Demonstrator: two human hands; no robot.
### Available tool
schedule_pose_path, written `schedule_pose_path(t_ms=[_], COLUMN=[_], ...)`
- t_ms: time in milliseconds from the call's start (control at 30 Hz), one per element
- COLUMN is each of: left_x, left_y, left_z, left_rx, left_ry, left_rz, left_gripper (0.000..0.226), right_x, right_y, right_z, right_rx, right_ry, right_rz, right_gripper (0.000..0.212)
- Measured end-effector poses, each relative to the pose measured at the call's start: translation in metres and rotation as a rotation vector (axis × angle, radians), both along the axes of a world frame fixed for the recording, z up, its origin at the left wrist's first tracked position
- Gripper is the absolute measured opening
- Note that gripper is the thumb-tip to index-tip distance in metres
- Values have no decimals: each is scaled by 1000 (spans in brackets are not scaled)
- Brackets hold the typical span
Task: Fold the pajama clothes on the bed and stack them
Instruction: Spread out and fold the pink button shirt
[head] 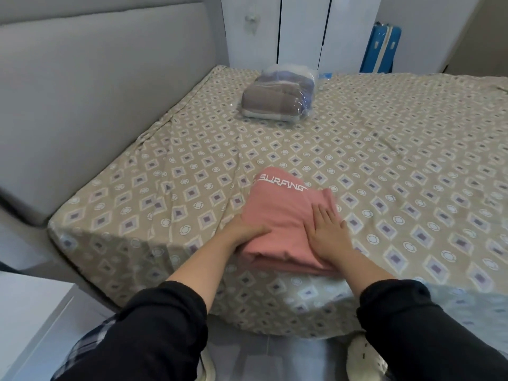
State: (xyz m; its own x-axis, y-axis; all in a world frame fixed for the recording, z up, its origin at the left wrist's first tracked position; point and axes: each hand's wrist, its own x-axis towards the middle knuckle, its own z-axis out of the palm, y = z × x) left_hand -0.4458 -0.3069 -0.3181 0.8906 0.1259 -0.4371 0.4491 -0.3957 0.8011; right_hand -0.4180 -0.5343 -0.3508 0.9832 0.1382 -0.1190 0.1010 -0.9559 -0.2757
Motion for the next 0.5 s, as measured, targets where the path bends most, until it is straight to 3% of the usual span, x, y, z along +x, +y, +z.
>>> schedule_pose_path(t_ms=[100,167,233,300,433,500], left_x=[-5,-6,-4,1,15,19], left_y=[0,0,1,5,26,36], left_z=[3,7,13,28,76,99], left_rx=[-291,-339,-236,-22,311,435], left_ry=[130,145,76,-29,-228,-265], left_rz=[86,97,80,-10,-320,-436], left_gripper=[72,64,56,47,45,51], right_x=[4,14,26,38,64,71], right_y=[1,12,32,52,81,84], right_z=[14,37,69,104,166,186], right_rx=[-109,-161,-138,-190,-588,-621], right_ry=[99,15,-186,-278,-104,38], right_rz=[40,74,214,450,694,701], right_gripper=[64,64,65,84,102,95])
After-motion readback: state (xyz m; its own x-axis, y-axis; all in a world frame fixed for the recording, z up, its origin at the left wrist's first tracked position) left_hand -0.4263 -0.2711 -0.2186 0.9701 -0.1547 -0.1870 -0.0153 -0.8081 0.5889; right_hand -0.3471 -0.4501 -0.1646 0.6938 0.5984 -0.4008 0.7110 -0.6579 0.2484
